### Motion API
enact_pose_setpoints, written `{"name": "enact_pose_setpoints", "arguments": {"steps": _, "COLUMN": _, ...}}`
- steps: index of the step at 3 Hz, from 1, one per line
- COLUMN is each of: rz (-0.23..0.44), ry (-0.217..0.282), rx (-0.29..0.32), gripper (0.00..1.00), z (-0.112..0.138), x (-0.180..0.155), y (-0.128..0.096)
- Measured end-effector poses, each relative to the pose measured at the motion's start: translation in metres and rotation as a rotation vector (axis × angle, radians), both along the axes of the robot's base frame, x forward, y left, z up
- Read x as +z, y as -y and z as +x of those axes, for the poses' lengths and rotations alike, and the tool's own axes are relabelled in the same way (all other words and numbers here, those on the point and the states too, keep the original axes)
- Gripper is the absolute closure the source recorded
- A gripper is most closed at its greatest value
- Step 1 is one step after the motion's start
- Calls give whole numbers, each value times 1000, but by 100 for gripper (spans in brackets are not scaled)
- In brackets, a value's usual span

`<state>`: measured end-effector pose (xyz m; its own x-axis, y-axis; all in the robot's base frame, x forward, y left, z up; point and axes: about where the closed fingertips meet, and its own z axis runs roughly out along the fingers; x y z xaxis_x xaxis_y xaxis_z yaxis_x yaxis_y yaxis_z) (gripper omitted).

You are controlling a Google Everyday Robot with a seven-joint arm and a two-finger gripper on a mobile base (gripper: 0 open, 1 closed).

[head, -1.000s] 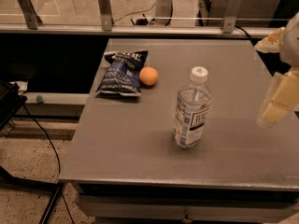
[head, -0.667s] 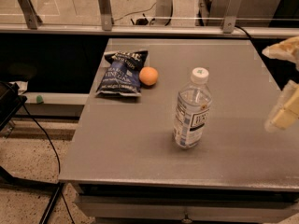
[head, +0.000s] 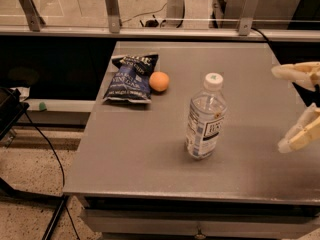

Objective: Knock blue plastic bottle over

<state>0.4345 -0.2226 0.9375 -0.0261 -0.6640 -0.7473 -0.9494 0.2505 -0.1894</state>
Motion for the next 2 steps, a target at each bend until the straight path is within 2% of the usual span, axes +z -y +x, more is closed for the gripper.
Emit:
{"name": "enact_pose_setpoints", "arguments": {"steps": 1, "rz": 175, "ry": -12, "rx": 66, "gripper": 0, "z": -1, "x": 0, "y": -33}}
{"name": "enact_pose_setpoints", "arguments": {"steps": 2, "rz": 279, "ry": -14, "rx": 118, "gripper": 0, "z": 1, "x": -4, "y": -68}}
